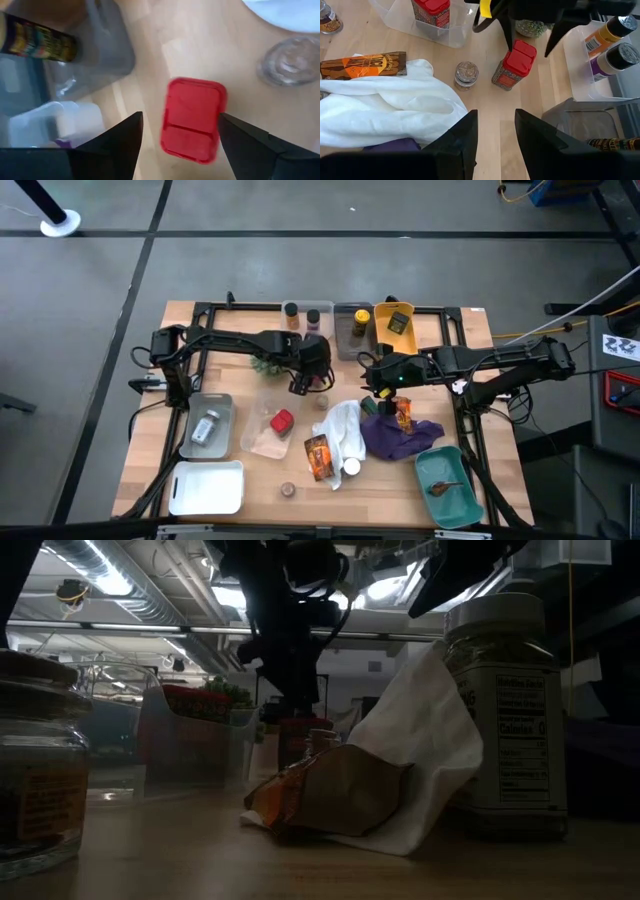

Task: Sort spices by type
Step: Put the red seasoning can into the bottom transparent bin

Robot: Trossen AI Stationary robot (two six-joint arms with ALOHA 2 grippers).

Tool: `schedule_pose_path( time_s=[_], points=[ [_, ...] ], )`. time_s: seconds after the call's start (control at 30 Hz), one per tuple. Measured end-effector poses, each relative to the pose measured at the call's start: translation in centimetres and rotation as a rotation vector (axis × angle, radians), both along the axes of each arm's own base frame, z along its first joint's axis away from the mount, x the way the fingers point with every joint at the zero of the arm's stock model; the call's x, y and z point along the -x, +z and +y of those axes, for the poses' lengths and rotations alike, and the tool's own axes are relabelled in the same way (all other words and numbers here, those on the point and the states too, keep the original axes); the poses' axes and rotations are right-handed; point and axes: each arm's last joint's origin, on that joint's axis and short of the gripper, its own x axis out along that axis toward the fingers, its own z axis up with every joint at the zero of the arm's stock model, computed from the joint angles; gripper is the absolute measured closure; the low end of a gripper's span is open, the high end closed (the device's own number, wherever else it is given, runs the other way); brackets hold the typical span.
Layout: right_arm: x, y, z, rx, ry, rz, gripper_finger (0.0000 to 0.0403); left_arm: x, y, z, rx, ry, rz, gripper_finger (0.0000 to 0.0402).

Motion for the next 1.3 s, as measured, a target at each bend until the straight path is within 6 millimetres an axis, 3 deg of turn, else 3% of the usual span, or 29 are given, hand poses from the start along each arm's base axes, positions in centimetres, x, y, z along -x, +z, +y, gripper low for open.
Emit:
schedule_pose_path(
  time_s=[0.6, 0.93, 1.3],
  points=[
    [0.0, 0.0, 0.0, 0.000, 0.000, 0.000, 0.0272, 0.8, -1.9, 1.7, 0.181, 0.019, -0.004, 0.0160],
    [0.0, 0.0, 0.0, 0.000, 0.000, -0.002, 0.0272, 0.6, -2.2, 2.0, 0.180, 0.019, -0.024, 0.0161],
    [0.0, 0.0, 0.0, -0.003, -0.002, -0.005, 0.0272, 0.4, -1.3, 0.8, 0.159, -0.036, -0.064, 0.0161]
  ],
)
